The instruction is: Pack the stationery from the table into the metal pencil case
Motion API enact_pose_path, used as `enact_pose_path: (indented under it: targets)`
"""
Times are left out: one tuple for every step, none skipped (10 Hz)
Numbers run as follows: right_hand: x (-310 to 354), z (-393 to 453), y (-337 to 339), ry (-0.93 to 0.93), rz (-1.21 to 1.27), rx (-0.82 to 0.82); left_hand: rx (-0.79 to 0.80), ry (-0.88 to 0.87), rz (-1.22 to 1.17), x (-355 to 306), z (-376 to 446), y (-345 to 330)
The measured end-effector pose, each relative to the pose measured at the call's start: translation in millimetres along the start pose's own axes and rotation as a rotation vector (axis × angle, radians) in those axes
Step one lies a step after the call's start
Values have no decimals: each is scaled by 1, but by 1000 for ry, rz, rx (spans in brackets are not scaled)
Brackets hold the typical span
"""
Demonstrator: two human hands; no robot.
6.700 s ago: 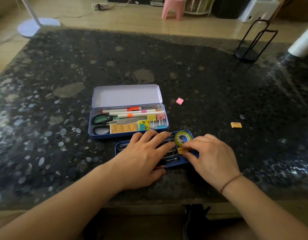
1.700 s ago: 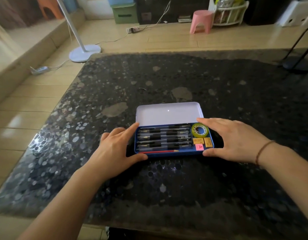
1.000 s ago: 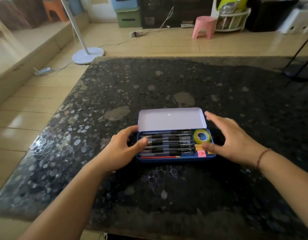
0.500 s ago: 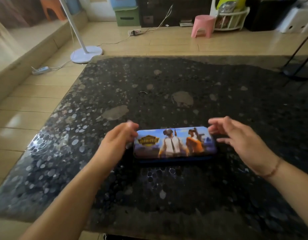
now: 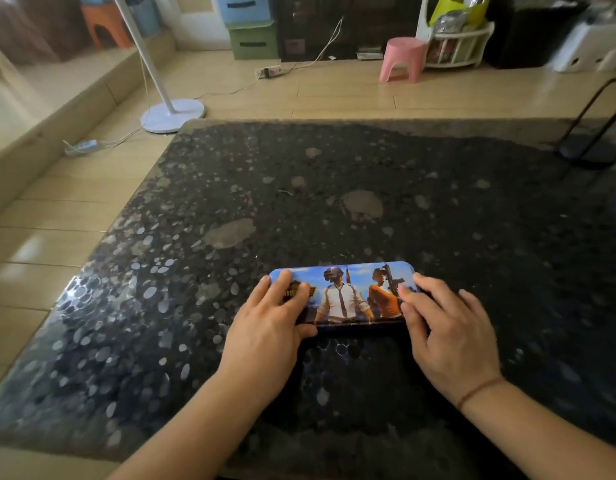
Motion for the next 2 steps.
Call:
enact_pose_path:
  targets:
    - [6, 1, -2, -116, 10, 24, 92, 58, 90, -1, 4, 0]
    - [13, 0, 2, -183, 23, 162, 224, 178, 45, 0, -6, -3]
Point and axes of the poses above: each hand's wrist, its own z-axis towards the middle knuckle, its own y-axis out of the back of the hand, x = y × z, the point moved 5 cm from there along z, towards the middle knuckle, and after that the axes turned 6 degrees about -x, right-handed, at the moved point
